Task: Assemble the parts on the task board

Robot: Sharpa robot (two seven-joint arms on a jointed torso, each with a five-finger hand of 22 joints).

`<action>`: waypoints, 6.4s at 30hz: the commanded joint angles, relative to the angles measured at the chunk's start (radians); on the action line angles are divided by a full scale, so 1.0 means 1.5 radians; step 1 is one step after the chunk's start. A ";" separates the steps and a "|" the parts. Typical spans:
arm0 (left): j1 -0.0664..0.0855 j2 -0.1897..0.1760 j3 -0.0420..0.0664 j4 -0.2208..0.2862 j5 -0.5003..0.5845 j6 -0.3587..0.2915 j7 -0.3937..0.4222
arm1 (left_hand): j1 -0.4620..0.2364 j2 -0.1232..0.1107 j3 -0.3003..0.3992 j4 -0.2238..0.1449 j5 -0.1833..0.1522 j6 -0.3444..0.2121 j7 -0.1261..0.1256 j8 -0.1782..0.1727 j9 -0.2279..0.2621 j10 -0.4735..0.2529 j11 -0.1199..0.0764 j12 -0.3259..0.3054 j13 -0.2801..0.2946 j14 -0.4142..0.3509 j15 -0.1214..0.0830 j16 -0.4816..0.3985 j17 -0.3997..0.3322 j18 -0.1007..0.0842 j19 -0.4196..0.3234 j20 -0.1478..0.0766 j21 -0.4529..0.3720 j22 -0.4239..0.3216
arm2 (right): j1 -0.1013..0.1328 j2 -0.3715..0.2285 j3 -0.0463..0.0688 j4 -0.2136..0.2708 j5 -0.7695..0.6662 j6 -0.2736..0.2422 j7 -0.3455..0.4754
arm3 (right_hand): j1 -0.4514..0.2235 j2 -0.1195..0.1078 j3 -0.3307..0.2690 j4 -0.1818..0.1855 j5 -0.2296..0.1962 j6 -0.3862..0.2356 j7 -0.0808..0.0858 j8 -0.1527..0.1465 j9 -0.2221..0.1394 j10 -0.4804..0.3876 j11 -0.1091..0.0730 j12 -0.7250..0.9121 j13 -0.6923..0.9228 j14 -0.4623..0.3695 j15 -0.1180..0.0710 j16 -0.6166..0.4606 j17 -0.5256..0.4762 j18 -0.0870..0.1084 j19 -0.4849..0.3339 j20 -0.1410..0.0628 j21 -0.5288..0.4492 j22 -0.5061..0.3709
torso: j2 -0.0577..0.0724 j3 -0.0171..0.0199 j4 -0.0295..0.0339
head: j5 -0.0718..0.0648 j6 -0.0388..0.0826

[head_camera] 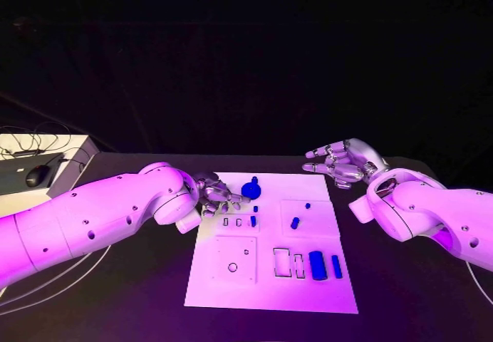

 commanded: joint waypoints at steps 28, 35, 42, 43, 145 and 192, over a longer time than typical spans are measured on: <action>0.055 0.095 -0.059 -0.078 -0.020 0.141 -0.097 | -0.092 -0.082 0.225 0.025 0.003 -0.024 -0.044 0.109 0.459 0.000 -0.022 -0.006 0.028 -0.002 -0.016 0.007 -0.013 -0.015 0.006 -0.010 -0.011 0.023 | -0.001 0.015 -0.003 -0.025 -0.002 0.034 -0.014 | -0.002 0.005 -0.007 -0.003 0.010 0.004 0.001 0.001 0.000 -0.004 -0.001 -0.004 -0.002 0.001 -0.001 -0.003 -0.003 0.010 -0.004 -0.003 -0.004 0.093 | -0.008 0.0059 -0.0005 | -0.002 -0.016; 0.055 0.115 -0.077 -0.096 -0.016 0.141 -0.096 | -0.115 -0.088 0.279 -0.018 0.002 -0.020 -0.045 0.094 0.474 0.000 -0.023 -0.006 0.029 -0.002 -0.017 0.008 -0.014 -0.015 0.006 -0.011 -0.015 0.028 | -0.002 0.020 -0.003 -0.027 -0.005 0.034 -0.015 | -0.003 0.004 -0.008 -0.004 0.011 0.003 0.001 0.001 0.000 -0.004 -0.001 -0.004 -0.002 0.001 -0.001 -0.004 -0.003 0.010 -0.004 -0.003 -0.005 0.093 | -0.007 0.0055 -0.0008 | -0.002 -0.019; 0.054 0.123 -0.083 -0.103 -0.016 0.127 -0.095 | -0.123 -0.092 0.279 -0.017 0.002 -0.019 -0.044 0.091 0.475 -0.001 -0.022 -0.006 0.029 -0.003 -0.017 0.007 -0.015 -0.015 0.007 -0.011 -0.015 0.029 | -0.002 0.022 -0.003 -0.028 -0.009 0.035 -0.015 | -0.003 0.004 -0.008 -0.004 0.011 0.003 0.001 0.001 0.000 -0.004 -0.001 -0.004 -0.002 0.001 -0.001 -0.004 -0.003 0.010 -0.004 -0.003 -0.005 0.093 | -0.008 0.0063 0.0000 | -0.003 -0.021; 0.054 0.124 -0.083 -0.103 -0.016 0.125 -0.094 | -0.124 -0.093 0.279 -0.016 0.002 -0.019 -0.044 0.090 0.475 -0.001 -0.022 -0.007 0.029 -0.003 -0.017 0.007 -0.015 -0.015 0.007 -0.011 -0.015 0.029 | -0.002 0.023 -0.003 -0.028 -0.009 0.035 -0.015 | -0.003 0.004 -0.008 -0.004 0.011 0.003 0.001 0.001 0.000 -0.004 -0.001 -0.004 -0.002 0.001 -0.001 -0.004 -0.003 0.010 -0.004 -0.003 -0.005 0.093 | -0.008 0.0063 -0.0004 | -0.003 -0.022; 0.047 0.150 -0.080 -0.148 0.019 0.171 -0.068 | -0.065 -0.011 0.395 -0.186 0.153 -0.031 -0.039 0.052 0.476 -0.004 -0.023 -0.014 0.015 -0.004 -0.017 0.004 -0.013 -0.020 0.007 -0.014 -0.030 0.052 | -0.010 0.037 -0.003 -0.032 -0.015 0.048 -0.016 | -0.006 0.007 -0.009 -0.003 0.009 0.005 0.000 0.002 0.001 -0.001 -0.001 -0.003 0.000 0.002 -0.002 -0.006 -0.002 0.010 -0.004 -0.003 -0.006 0.093 | -0.008 0.0067 0.0003 | -0.007 -0.036; 0.046 0.049 -0.070 -0.042 -0.046 0.040 -0.078 | -0.085 -0.035 0.427 -0.222 0.306 0.003 -0.046 0.062 0.492 0.029 -0.033 -0.035 0.007 0.001 -0.024 0.018 0.001 -0.030 0.019 -0.026 -0.024 0.073 | -0.015 0.038 -0.003 -0.055 -0.028 0.044 -0.005 | -0.007 0.004 -0.010 -0.004 0.010 0.004 0.000 0.001 0.001 -0.001 -0.001 -0.004 0.000 0.002 -0.002 -0.006 -0.003 0.010 -0.004 -0.003 -0.007 0.092 | -0.010 0.0090 0.0023 | 0.000 -0.036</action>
